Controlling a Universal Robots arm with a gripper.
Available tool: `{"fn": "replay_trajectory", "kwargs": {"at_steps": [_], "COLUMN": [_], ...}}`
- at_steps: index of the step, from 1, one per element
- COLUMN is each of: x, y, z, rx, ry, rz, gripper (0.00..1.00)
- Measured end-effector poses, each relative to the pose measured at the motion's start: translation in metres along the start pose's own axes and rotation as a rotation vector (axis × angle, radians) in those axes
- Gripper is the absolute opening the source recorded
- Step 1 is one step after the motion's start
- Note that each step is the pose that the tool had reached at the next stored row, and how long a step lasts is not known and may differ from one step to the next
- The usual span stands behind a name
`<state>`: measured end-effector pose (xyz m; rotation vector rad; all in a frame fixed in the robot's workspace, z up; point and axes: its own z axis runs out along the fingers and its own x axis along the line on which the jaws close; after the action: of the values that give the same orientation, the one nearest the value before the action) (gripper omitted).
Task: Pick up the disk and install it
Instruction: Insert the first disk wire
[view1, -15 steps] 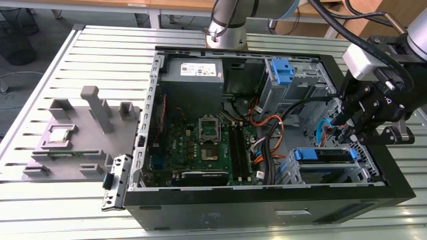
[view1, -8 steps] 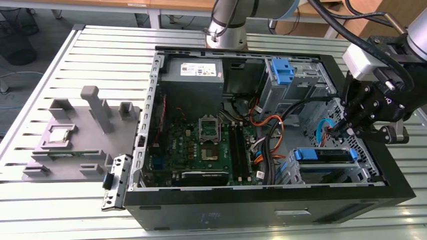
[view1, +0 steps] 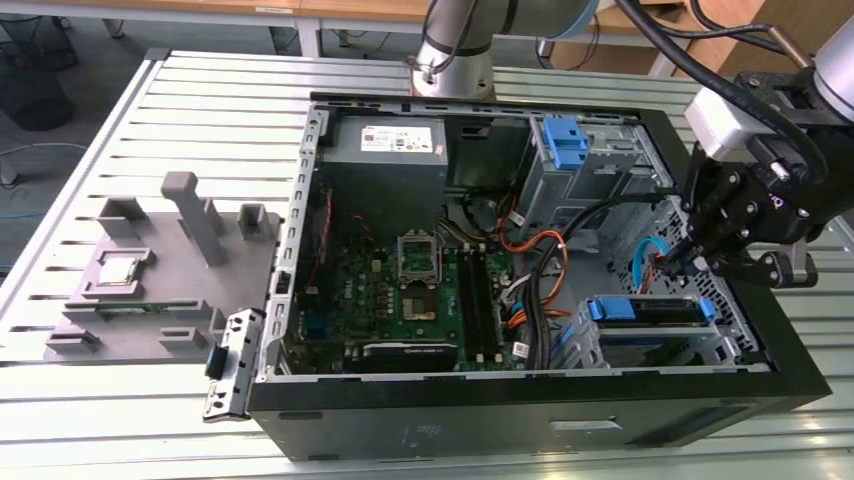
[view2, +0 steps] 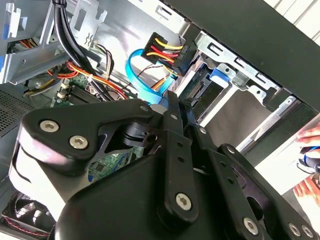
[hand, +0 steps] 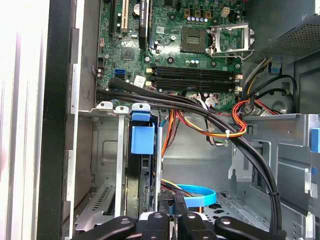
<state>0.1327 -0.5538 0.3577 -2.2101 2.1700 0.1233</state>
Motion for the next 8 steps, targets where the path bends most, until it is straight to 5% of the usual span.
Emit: {"fn": "replay_trajectory", "kwargs": {"at_steps": [8], "x": [0.0092], "y": [0.0081], "z": [0.0003], "rx": [0.0107], "ry": [0.0003], "rz": [-0.003], "gripper": [0.16]}}
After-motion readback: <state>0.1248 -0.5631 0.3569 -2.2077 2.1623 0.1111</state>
